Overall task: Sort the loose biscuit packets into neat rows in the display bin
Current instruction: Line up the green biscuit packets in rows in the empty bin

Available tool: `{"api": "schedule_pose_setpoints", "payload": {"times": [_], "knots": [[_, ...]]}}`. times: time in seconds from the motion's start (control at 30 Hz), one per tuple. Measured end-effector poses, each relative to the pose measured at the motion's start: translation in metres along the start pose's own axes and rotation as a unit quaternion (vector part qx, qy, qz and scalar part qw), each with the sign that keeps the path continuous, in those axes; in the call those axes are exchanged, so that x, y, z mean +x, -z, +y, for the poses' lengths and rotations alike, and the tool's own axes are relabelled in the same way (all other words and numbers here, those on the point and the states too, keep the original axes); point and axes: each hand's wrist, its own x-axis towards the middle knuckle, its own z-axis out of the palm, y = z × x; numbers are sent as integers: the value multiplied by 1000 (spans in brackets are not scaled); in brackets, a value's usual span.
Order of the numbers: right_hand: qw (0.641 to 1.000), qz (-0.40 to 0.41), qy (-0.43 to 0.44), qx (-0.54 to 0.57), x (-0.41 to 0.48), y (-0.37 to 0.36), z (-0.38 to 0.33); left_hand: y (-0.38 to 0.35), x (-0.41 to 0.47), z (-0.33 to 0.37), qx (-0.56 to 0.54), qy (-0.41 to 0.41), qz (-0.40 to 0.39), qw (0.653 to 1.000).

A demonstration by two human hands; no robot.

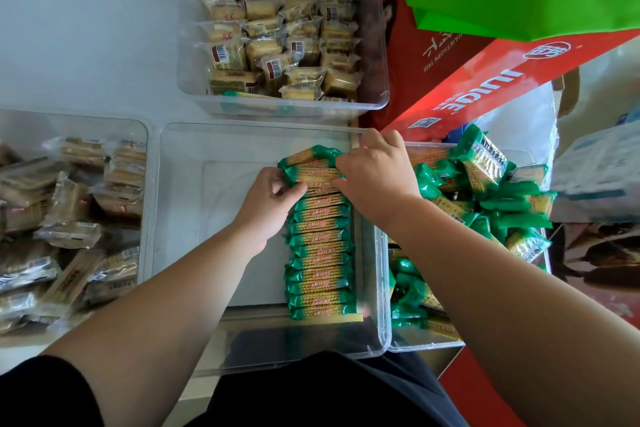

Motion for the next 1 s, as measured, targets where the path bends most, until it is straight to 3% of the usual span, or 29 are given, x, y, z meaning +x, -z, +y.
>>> {"api": "schedule_pose_setpoints", "payload": {"times": [0.3,0.47,0.7,0.9,1.0], "knots": [[999,20,40,-26,6,3,-1,-12,6,-5,-37,40,36,998],[999,-24,40,-16,4,3,1,-9,9,-1,-28,39,8,999],[998,0,21,-64,4,2,-8,-2,10,3,-29,60,-18,998],[988,-123,33,-92,11,12,-18,-7,5,3,-95,78,18,992],[983,-143,31,-112,14,14,-21,-8,2,3,-102,74,24,992]]}}
